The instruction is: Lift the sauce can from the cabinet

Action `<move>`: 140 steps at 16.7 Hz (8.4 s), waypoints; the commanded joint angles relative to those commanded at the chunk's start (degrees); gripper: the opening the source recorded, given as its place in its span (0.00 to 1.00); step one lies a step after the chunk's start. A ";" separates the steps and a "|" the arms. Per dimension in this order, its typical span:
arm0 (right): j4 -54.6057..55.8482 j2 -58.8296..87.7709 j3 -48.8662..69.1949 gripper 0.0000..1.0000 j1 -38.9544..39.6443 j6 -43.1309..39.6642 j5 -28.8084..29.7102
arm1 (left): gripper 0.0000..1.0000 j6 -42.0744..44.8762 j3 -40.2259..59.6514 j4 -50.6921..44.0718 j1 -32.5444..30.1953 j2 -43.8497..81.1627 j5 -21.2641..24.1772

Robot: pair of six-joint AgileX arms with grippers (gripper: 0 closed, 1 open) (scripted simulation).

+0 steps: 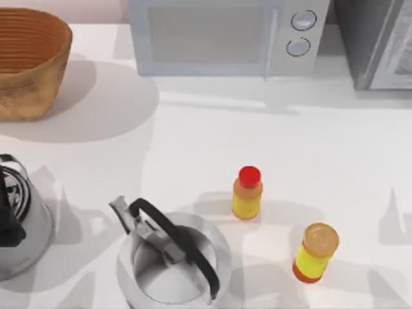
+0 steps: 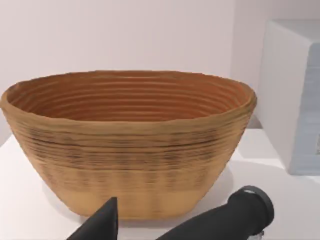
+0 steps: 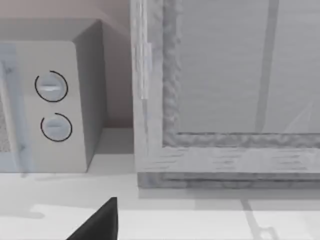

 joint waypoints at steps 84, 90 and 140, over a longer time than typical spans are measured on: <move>-23.10 100.59 123.18 0.00 18.15 1.38 19.67 | 1.00 0.00 0.00 0.00 0.00 0.00 0.00; -31.06 92.56 122.76 0.00 25.33 1.63 26.68 | 1.00 0.00 0.00 0.00 0.00 0.00 0.00; 2.72 3.83 0.47 0.00 0.21 0.16 -1.11 | 1.00 0.00 0.00 0.00 0.00 0.00 0.00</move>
